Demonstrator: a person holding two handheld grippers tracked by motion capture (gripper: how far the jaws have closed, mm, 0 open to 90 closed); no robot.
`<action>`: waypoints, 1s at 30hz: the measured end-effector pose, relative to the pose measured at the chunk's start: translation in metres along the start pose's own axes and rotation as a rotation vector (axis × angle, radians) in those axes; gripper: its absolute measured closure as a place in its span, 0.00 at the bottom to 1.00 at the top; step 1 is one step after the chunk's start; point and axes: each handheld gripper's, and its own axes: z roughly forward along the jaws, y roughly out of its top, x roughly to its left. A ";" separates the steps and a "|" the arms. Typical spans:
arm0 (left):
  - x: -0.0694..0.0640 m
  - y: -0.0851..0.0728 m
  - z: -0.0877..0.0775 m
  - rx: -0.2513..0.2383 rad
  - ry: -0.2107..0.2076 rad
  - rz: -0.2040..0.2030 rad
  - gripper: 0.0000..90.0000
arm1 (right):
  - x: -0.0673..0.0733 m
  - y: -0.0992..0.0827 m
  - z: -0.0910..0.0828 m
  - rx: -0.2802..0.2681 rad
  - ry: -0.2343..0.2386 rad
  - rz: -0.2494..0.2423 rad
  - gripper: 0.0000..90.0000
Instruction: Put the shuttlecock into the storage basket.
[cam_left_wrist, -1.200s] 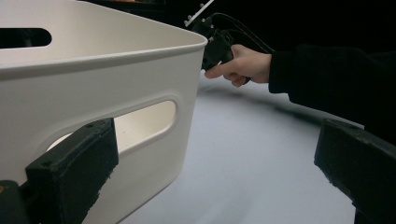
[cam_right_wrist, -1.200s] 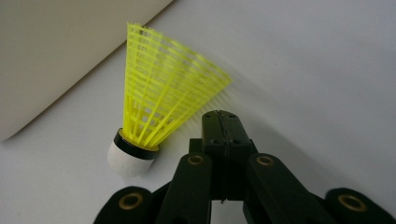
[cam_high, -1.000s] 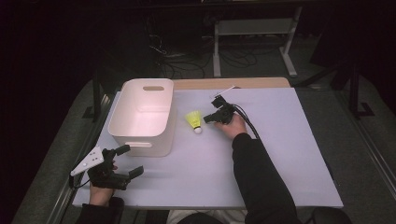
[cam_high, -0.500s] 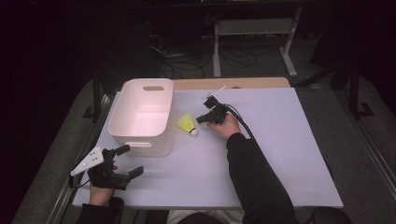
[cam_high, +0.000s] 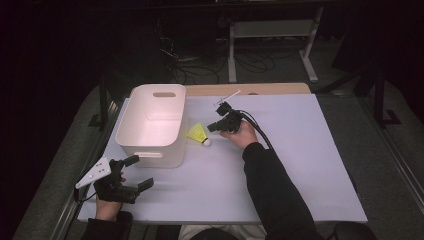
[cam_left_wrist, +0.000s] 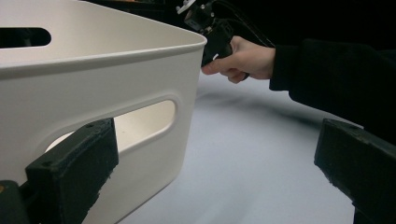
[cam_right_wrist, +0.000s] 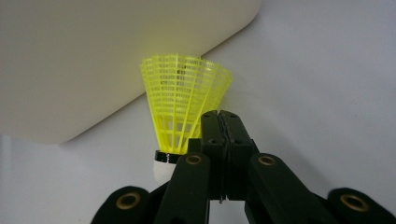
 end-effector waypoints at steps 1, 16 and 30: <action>0.000 0.000 0.000 0.000 0.000 0.000 0.00 | 0.000 0.000 0.000 0.000 0.000 0.000 0.97; 0.000 0.000 0.000 -0.002 -0.001 -0.001 0.00 | 0.019 0.008 -0.023 -0.005 -0.003 -0.064 0.70; 0.000 0.000 0.000 -0.001 -0.001 -0.001 0.00 | 0.024 0.011 -0.032 0.018 -0.022 -0.074 0.15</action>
